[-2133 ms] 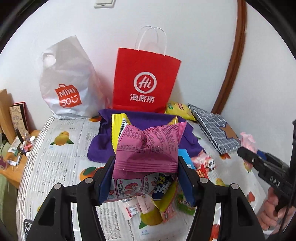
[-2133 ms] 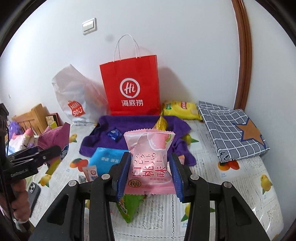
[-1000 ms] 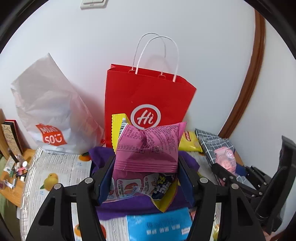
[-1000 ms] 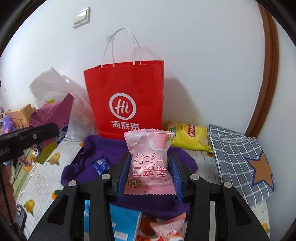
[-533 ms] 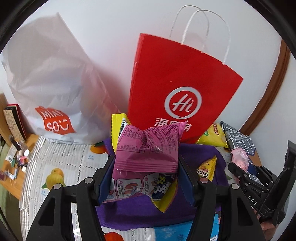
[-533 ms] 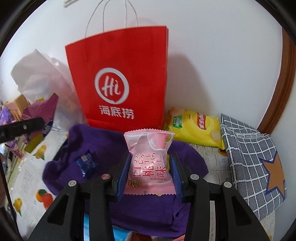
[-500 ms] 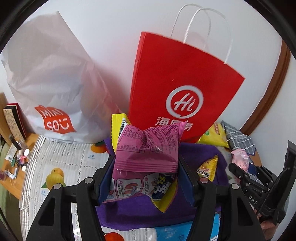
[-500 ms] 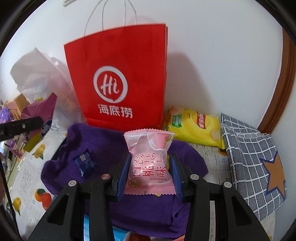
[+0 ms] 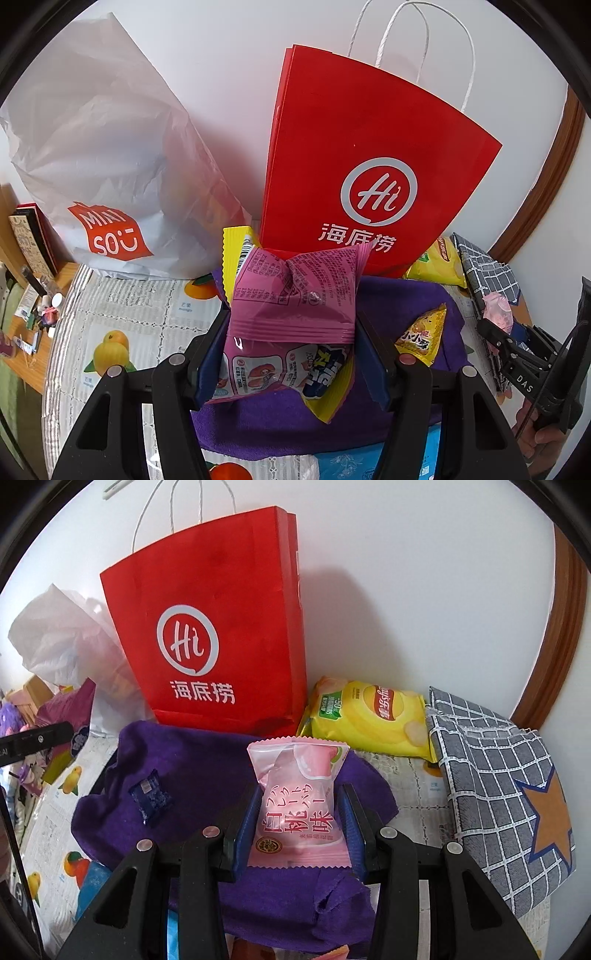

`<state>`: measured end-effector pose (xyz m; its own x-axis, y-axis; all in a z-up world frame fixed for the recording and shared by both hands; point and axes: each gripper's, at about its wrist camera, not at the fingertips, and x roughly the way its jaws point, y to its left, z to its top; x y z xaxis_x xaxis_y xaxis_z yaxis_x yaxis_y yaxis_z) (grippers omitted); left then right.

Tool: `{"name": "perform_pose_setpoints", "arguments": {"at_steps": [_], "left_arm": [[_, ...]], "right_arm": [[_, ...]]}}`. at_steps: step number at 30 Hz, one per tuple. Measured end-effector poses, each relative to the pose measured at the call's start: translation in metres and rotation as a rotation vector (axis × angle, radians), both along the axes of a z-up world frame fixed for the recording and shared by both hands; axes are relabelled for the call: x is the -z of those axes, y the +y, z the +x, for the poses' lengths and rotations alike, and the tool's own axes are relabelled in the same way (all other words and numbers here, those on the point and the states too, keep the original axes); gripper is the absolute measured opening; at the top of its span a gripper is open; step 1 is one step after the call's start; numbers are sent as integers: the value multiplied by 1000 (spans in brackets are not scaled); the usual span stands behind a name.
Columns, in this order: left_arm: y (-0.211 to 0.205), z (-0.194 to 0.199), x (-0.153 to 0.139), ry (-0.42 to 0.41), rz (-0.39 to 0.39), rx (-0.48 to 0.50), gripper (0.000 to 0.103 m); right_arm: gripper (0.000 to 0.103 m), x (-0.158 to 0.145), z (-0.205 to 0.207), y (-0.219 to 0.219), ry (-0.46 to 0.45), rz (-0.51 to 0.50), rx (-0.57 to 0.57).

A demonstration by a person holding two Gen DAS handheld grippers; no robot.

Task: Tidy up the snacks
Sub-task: 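Carry the pink bag with the left tool while the right tool carries the pink snack over the purple towel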

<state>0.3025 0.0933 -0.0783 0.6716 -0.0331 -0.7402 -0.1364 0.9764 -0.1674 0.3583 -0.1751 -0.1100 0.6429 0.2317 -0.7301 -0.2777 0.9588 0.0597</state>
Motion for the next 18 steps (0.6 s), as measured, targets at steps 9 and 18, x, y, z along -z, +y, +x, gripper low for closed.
{"name": "perform_pose_setpoints", "arguments": {"at_steps": [9,18], "left_arm": [[2,-1,-2,-2,-9,-14,62],[4,-2,-2,-1,-14,-21,62]], "right_arm": [[43,4,1,2,18,-21,-18],[43,15,2,11,48,-53,-42]]}}
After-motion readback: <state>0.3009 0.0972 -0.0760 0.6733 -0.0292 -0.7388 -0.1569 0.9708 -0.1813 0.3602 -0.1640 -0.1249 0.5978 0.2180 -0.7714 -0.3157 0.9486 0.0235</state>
